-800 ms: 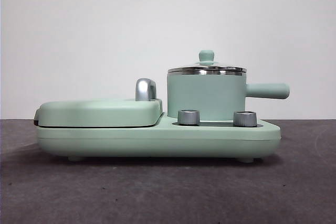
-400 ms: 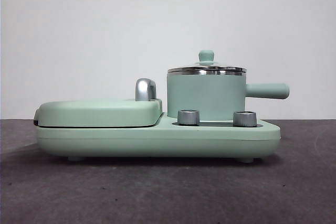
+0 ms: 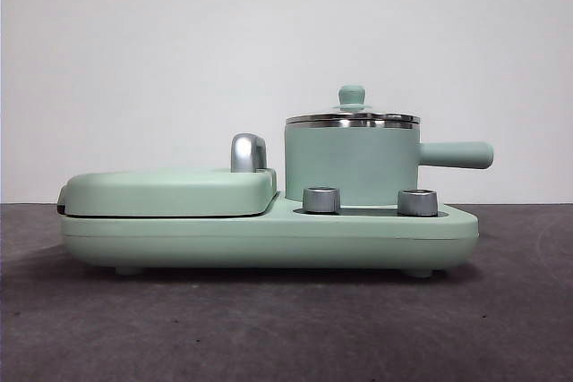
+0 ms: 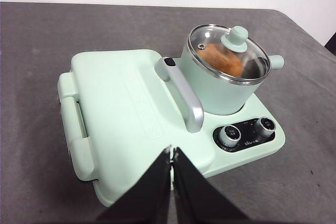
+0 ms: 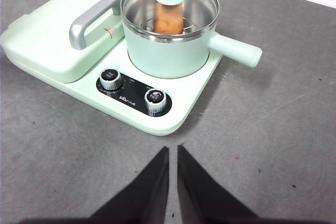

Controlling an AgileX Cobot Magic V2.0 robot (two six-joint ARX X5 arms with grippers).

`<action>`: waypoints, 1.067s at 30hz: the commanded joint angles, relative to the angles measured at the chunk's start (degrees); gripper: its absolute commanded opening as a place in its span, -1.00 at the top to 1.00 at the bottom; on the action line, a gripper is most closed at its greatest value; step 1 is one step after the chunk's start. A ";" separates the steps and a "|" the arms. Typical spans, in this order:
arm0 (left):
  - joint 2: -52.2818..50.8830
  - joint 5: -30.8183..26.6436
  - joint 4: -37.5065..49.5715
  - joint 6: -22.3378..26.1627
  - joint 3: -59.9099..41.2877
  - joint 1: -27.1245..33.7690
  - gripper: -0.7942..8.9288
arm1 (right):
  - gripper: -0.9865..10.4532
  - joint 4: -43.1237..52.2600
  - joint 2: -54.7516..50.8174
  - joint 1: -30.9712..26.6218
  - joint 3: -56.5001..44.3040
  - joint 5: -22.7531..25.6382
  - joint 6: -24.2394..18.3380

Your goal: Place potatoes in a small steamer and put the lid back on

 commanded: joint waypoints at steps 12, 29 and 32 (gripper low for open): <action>-17.79 -5.01 18.95 7.23 -26.84 13.68 0.82 | 0.79 0.66 0.11 0.26 0.39 -0.15 0.26; -36.24 -6.16 26.62 4.24 -47.78 20.15 0.82 | 0.79 0.66 0.02 0.26 0.39 -0.15 0.26; -36.20 -6.14 26.80 4.24 -47.78 20.15 0.82 | 0.79 0.66 0.02 0.26 0.39 -0.15 0.26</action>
